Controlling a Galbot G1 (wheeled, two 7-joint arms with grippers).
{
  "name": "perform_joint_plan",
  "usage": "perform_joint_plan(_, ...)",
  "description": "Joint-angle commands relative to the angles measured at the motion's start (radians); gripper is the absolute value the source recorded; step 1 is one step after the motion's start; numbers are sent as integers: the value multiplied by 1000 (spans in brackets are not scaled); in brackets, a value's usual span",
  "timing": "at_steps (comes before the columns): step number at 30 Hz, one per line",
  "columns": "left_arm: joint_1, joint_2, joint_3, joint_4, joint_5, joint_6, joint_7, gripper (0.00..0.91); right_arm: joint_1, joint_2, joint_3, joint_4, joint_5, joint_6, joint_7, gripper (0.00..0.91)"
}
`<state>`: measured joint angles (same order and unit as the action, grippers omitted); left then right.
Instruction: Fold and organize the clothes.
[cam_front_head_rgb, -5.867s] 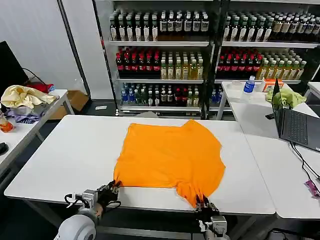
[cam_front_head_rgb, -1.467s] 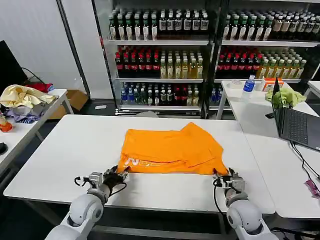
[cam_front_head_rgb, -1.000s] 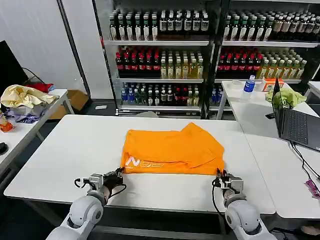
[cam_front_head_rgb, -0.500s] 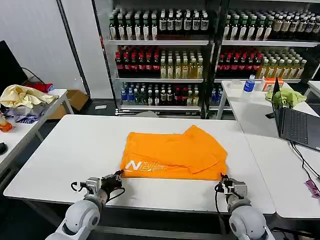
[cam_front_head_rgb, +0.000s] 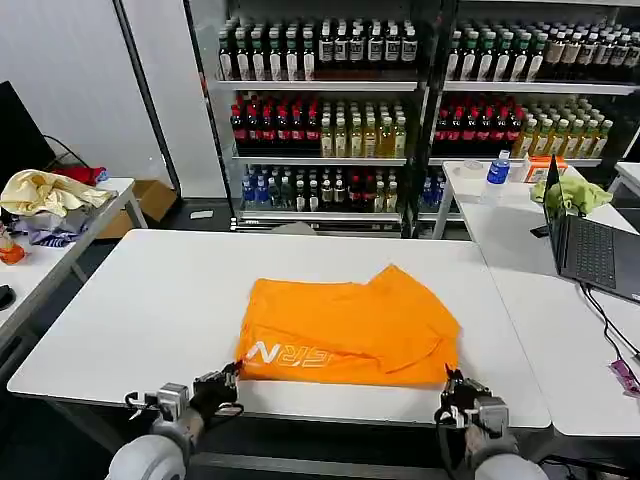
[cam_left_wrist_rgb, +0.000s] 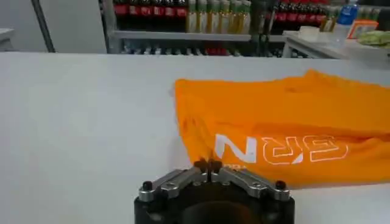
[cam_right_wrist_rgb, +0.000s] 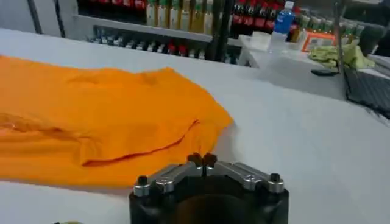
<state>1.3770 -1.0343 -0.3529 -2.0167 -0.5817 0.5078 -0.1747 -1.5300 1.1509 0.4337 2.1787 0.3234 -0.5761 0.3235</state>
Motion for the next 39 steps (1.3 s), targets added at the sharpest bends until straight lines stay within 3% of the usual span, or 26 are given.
perform_joint_plan(1, 176, 13, -65, -126, 6, -1, -2, 907, -146, -5, 23, 97, -47, 0, -8, 907)
perform_joint_plan(10, 159, 33, -98, -145, -13, 10, -3, 907, -86, -17, 52, 108, -54, 4, -32, 907)
perform_joint_plan(16, 61, 56, -108, -105, -63, 7, -12, 907, 78, -52, 63, 47, 28, 6, -16, 907)
perform_joint_plan(28, -351, 57, 90, 210, -105, 3, -40, 907, 683, -8, -202, -483, 123, -2, 32, 907)
perform_joint_plan(39, -613, -3, 227, 463, -114, -1, -49, 907, 923, 71, -287, -799, 162, -2, 31, 907)
